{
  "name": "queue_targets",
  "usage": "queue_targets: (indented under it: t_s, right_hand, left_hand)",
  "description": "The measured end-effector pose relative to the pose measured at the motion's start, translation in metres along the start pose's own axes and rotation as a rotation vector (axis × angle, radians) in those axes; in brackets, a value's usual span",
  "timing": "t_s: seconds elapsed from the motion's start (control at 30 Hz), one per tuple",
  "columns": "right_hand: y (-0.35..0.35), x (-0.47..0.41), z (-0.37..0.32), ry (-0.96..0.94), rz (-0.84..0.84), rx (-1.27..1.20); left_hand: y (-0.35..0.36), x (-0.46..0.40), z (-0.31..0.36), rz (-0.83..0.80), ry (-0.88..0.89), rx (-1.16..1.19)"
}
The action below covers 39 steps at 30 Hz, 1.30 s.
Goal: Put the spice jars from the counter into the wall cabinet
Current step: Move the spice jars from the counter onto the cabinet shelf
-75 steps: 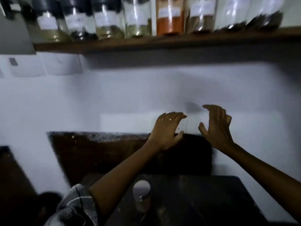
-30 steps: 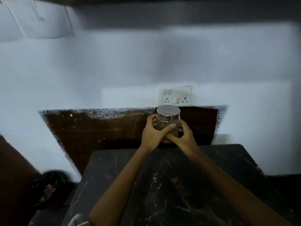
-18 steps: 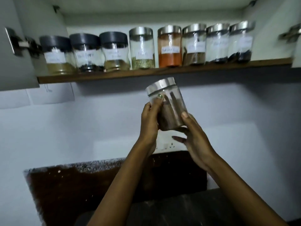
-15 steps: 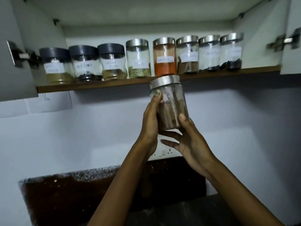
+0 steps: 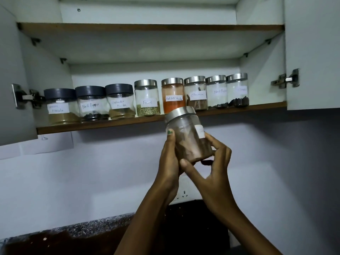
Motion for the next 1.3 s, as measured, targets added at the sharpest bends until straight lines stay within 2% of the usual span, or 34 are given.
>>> queue_targets:
  t_s: [0.1, 0.17, 0.5, 0.73, 0.87, 0.93, 1.13, 1.23, 1.3]
  right_hand:
    - [0.005, 0.000, 0.005, 0.141, -0.155, -0.202]
    - [0.004, -0.001, 0.004, 0.157, -0.178, -0.222]
    - [-0.023, 0.003, -0.010, -0.110, 0.053, 0.092]
    - [-0.035, 0.003, -0.009, -0.085, 0.075, 0.138]
    - [-0.034, -0.003, 0.005, 0.013, -0.051, 0.037]
    - [-0.039, -0.006, 0.014, 0.062, -0.060, -0.023]
    - [-0.087, -0.028, 0.035, 0.045, 0.049, 0.018]
    - [-0.117, -0.056, 0.045, 0.003, 0.122, 0.060]
    - [-0.134, -0.077, 0.050, -0.025, 0.154, 0.072]
  left_hand:
    - [-0.001, 0.000, -0.003, 0.026, -0.041, 0.026]
    - [0.002, 0.000, -0.004, 0.041, -0.046, 0.037]
    - [0.011, -0.006, -0.009, 0.099, 0.006, -0.057]
    - [0.023, -0.006, -0.016, 0.126, -0.038, -0.095]
    - [0.036, -0.006, -0.020, 0.049, -0.025, -0.155]
    - [0.045, -0.006, -0.025, 0.000, -0.016, -0.186]
    - [0.091, -0.007, -0.037, -0.271, 0.088, -0.287]
    - [0.117, -0.016, -0.050, -0.320, 0.105, -0.378]
    - [0.139, -0.022, -0.048, -0.327, 0.177, -0.470]
Point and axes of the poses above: each hand's wrist, its own x-axis away from the middle knuckle, its own y-axis out of the palm, z = x × y, the point moved 9 cm from there along -x, towards the middle knuckle, and after that the axes turned 4 degrees about y, right-handed, at the moved point
